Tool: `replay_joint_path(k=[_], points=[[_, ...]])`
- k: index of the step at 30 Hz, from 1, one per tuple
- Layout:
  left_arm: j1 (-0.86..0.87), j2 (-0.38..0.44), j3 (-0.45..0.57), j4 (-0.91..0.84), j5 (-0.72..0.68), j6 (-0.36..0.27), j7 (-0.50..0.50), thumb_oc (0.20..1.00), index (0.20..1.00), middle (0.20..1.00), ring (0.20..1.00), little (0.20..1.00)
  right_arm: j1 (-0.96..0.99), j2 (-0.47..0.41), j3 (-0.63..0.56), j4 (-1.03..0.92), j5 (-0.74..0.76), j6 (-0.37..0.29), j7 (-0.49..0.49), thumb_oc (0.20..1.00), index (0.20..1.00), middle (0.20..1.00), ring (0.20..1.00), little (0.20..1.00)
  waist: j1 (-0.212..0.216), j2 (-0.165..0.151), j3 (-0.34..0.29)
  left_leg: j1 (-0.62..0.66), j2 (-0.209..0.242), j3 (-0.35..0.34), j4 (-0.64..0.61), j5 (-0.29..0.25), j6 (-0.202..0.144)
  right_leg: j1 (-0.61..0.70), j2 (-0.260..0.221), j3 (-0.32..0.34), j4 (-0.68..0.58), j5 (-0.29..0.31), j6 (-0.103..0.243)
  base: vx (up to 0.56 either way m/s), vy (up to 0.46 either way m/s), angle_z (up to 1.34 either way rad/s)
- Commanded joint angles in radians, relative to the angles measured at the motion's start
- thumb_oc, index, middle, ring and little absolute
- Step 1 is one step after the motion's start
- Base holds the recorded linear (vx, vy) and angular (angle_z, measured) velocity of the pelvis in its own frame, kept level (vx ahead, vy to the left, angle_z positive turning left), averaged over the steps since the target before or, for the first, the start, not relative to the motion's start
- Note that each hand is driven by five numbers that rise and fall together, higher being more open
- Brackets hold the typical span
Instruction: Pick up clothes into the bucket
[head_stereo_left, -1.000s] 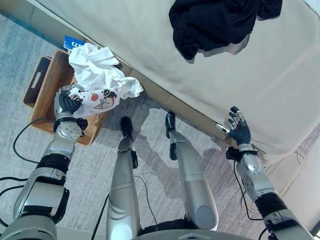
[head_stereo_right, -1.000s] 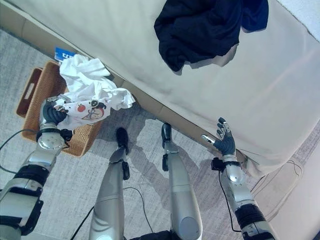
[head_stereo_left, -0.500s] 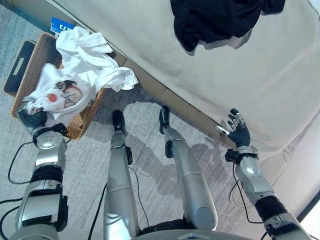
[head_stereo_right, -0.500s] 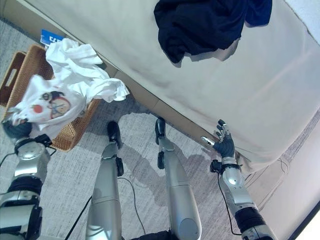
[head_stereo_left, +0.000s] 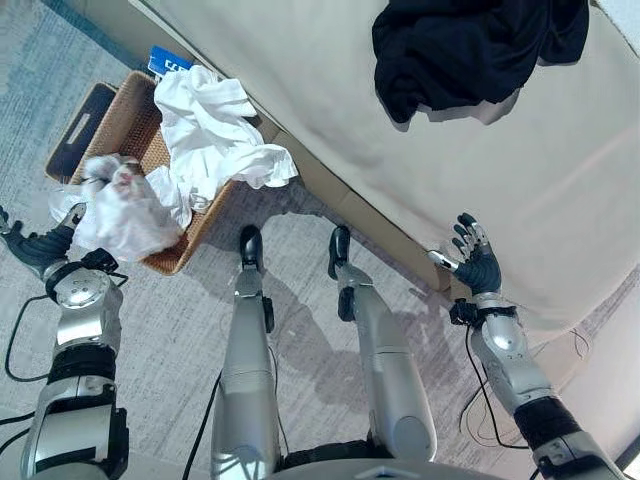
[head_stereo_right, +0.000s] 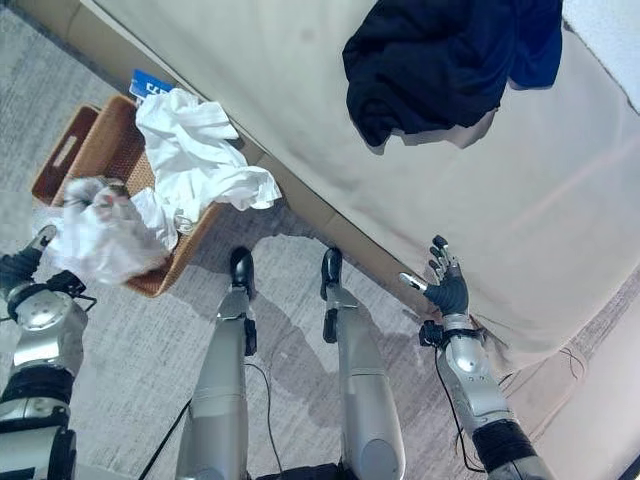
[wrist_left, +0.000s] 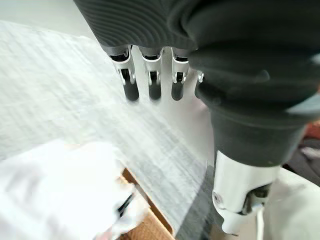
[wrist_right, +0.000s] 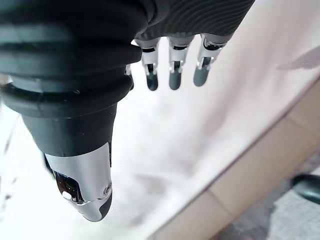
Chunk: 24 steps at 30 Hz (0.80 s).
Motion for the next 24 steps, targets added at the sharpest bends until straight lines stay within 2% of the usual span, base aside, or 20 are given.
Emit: replay_joint_path(k=[1,6,10,11,12,14,15,17,18,19,20,22,23,24], points=[[0.034,0.029,-0.005,-0.034,0.134,-0.007,0.006,1.0,1.0,1.0,1.0,1.0,0.044,-0.061,-0.063,-0.107,-0.006,-0.063,-0.02,1.0,1.0,1.0,1.0,1.0,0.01,0.031,-0.012,0.019,-0.047,0.003,0.034,-0.054,0.051,0.042,-0.051,0.004,-0.056,0.044,0.053,0.0,0.0,0.0],[0.047,-0.003,-0.044,-0.046,0.199,-0.002,-0.027,1.0,1.0,1.0,1.0,1.0,0.022,-0.058,-0.103,-0.153,-0.046,-0.077,-0.049,1.0,1.0,1.0,1.0,1.0,0.013,0.057,-0.012,0.065,-0.05,0.003,-0.008,-0.041,0.05,0.076,-0.056,0.001,-0.058,0.034,0.054,0.0,-0.004,0.01],[0.081,-0.042,-0.113,-0.058,0.312,0.006,-0.067,1.0,1.0,1.0,1.0,1.0,-0.025,-0.082,-0.16,-0.184,-0.173,-0.081,-0.127,1.0,1.0,1.0,1.0,1.0,0.018,0.085,-0.012,0.123,-0.055,0.001,-0.034,-0.038,0.052,0.109,-0.059,0.003,-0.04,0.016,0.055,0.03,-0.014,0.05],[0.093,-0.063,-0.142,-0.053,0.325,-0.027,-0.099,1.0,1.0,1.0,1.0,1.0,-0.076,-0.149,-0.192,-0.203,-0.325,-0.066,-0.19,1.0,1.0,1.0,1.0,1.0,0.025,0.1,-0.012,0.156,-0.057,0.0,-0.049,-0.038,0.053,0.131,-0.061,0.007,-0.027,0.004,0.055,0.0,0.0,0.0],[0.093,-0.064,-0.142,-0.052,0.325,-0.028,-0.099,1.0,1.0,1.0,1.0,1.0,-0.075,-0.149,-0.191,-0.204,-0.328,-0.065,-0.192,1.0,1.0,1.0,1.0,1.0,0.025,0.101,-0.012,0.157,-0.057,0.0,-0.051,-0.037,0.053,0.132,-0.062,0.007,-0.027,0.003,0.055,0.03,-0.028,0.04],[0.104,-0.089,-0.172,-0.032,0.269,-0.08,-0.147,1.0,1.0,1.0,1.0,1.0,-0.148,-0.252,-0.206,-0.182,-0.458,-0.028,-0.242,1.0,1.0,1.0,1.0,1.0,0.034,0.118,-0.012,0.185,-0.063,-0.002,-0.058,-0.037,0.053,0.15,-0.068,0.012,-0.008,-0.007,0.056,0.02,-0.019,0.08],[0.104,-0.089,-0.172,-0.031,0.269,-0.081,-0.147,1.0,1.0,1.0,1.0,1.0,-0.148,-0.252,-0.206,-0.182,-0.458,-0.028,-0.243,1.0,1.0,1.0,1.0,1.0,0.033,0.118,-0.012,0.185,-0.063,-0.003,-0.058,-0.037,0.053,0.15,-0.068,0.012,-0.008,-0.007,0.056,0.02,-0.019,0.13],[0.122,-0.163,-0.283,-0.03,0.266,-0.117,-0.224,1.0,1.0,1.0,1.0,1.0,-0.274,-0.393,-0.208,-0.15,-0.652,0.042,-0.317,1.0,1.0,1.0,1.0,1.0,0.05,0.141,-0.012,0.224,-0.076,-0.009,-0.067,-0.039,0.052,0.173,-0.079,0.014,0.024,-0.028,0.057,0.03,-0.046,0.15],[0.13,-0.185,-0.319,-0.033,0.266,-0.118,-0.25,1.0,1.0,1.0,1.0,1.0,-0.313,-0.403,-0.201,-0.124,-0.66,0.057,-0.332,1.0,1.0,1.0,1.0,1.0,0.055,0.148,-0.012,0.235,-0.079,-0.008,-0.068,-0.04,0.053,0.183,-0.083,0.015,0.028,-0.032,0.056,0.05,-0.082,0.13],[0.141,-0.223,-0.395,-0.021,0.265,-0.127,-0.286,1.0,1.0,1.0,1.0,1.0,-0.433,-0.454,-0.147,-0.018,-0.675,0.103,-0.344,1.0,1.0,1.0,1.0,1.0,0.072,0.167,-0.012,0.255,-0.086,-0.013,-0.074,-0.039,0.052,0.194,-0.087,0.017,0.047,-0.045,0.053,0.03,-0.049,0.1],[0.142,-0.225,-0.393,-0.021,0.265,-0.128,-0.286,1.0,1.0,1.0,1.0,1.0,-0.441,-0.456,-0.14,-0.012,-0.675,0.102,-0.346,1.0,1.0,1.0,1.0,1.0,0.07,0.168,-0.012,0.255,-0.086,-0.013,-0.074,-0.04,0.052,0.193,-0.088,0.017,0.047,-0.045,0.053,0.03,-0.056,0.12],[0.171,-0.244,-0.46,-0.024,0.23,-0.145,-0.344,1.0,1.0,1.0,1.0,1.0,-0.662,-0.547,-0.021,0.192,-0.69,0.159,-0.362,1.0,1.0,1.0,1.0,1.0,0.094,0.196,-0.012,0.269,-0.097,-0.013,-0.072,-0.041,0.049,0.198,-0.095,0.025,0.066,-0.056,0.05,0.02,-0.018,0.14],[0.171,-0.246,-0.458,-0.024,0.23,-0.145,-0.345,1.0,1.0,1.0,1.0,1.0,-0.671,-0.548,-0.013,0.197,-0.689,0.158,-0.363,1.0,1.0,1.0,1.0,1.0,0.091,0.197,-0.012,0.268,-0.097,-0.012,-0.072,-0.041,0.049,0.197,-0.095,0.025,0.066,-0.056,0.05,0.01,-0.031,0.12],[0.176,-0.25,-0.469,-0.017,0.212,-0.147,-0.352,1.0,1.0,1.0,1.0,1.0,-0.76,-0.574,0.034,0.271,-0.68,0.174,-0.371,1.0,1.0,1.0,1.0,1.0,0.098,0.204,-0.012,0.266,-0.098,-0.012,-0.068,-0.042,0.048,0.194,-0.094,0.03,0.071,-0.06,0.047,0.0,-0.043,0.06]])
